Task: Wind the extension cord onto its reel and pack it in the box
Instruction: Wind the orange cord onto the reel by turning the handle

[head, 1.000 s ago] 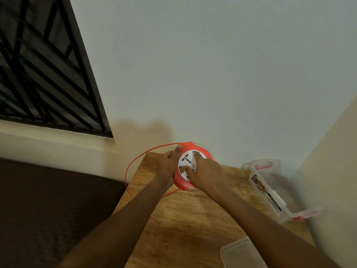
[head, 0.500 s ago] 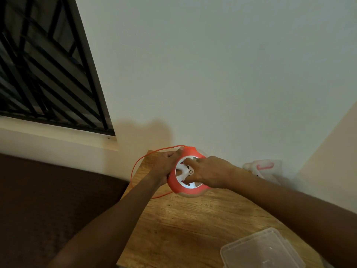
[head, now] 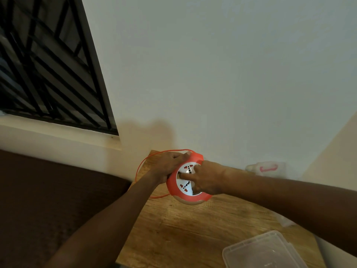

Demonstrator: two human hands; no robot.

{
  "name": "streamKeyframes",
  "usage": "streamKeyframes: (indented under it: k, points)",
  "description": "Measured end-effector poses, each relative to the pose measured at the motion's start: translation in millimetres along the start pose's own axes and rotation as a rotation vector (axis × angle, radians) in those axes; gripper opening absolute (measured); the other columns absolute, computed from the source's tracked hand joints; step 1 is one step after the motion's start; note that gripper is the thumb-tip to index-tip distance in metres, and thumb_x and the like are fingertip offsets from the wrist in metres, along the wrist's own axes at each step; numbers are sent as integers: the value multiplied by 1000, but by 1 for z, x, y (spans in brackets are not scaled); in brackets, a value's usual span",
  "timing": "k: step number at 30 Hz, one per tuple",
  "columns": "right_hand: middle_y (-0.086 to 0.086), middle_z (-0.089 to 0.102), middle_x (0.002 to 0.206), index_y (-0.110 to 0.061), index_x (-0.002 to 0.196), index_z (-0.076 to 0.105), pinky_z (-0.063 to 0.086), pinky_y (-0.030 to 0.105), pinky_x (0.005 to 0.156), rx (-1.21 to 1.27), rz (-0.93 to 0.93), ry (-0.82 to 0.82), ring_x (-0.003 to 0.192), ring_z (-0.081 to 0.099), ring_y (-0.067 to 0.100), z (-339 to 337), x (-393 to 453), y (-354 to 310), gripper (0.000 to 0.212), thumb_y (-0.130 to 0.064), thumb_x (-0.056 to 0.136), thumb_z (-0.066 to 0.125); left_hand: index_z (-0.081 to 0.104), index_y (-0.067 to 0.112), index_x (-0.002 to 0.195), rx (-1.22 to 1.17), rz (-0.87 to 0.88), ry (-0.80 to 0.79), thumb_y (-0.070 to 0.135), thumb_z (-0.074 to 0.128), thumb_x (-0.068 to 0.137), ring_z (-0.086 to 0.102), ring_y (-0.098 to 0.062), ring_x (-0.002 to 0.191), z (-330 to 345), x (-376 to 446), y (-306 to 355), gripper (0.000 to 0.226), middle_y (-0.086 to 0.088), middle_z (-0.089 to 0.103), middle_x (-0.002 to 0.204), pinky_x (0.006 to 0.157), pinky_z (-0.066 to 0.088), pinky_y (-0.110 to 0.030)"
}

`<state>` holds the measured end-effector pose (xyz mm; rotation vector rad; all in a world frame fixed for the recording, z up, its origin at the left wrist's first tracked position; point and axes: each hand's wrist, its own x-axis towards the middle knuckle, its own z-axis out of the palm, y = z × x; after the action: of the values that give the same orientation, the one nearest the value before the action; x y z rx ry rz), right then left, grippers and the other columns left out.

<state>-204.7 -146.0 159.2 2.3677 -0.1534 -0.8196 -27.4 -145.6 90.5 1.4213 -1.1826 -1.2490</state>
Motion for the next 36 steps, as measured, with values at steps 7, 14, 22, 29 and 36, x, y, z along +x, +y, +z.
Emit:
streamKeyframes:
  k: [7,14,22,29,36]
  points:
    - [24,39,140,-42,150,21,52,46,87,29,114,58,111,56,41,5,4,6,74,-35,92,66,82,32,80,-22,40,56,62,69,81,80,-19,73,4,-1,7,33,0,83,84,60,63,-24]
    - [16,47,141,-36,152,26,52,47,92,633,567,200,122,53,37,20,19,0,73,-38,91,66,76,17,114,-191,72,169,45,60,101,79,-26,89,16,3,13,35,-6,82,103,66,66,-33]
    - [17,30,157,-38,148,32,47,52,99,1241,988,261,131,47,39,20,48,-24,78,-39,82,74,73,30,106,-10,218,198,48,58,102,76,-7,79,27,7,18,23,12,76,95,55,55,-11]
    - [17,23,158,-45,150,22,48,51,98,1060,890,328,132,46,36,32,32,-42,84,-27,85,73,75,35,97,-47,161,220,47,62,100,79,-10,74,22,11,2,18,15,80,83,56,60,-19]
    - [12,36,153,-21,123,64,59,39,64,422,386,357,121,53,34,41,-20,6,41,-17,84,74,78,6,104,-66,133,134,46,66,98,80,-34,80,5,19,12,42,-14,81,94,63,66,-34]
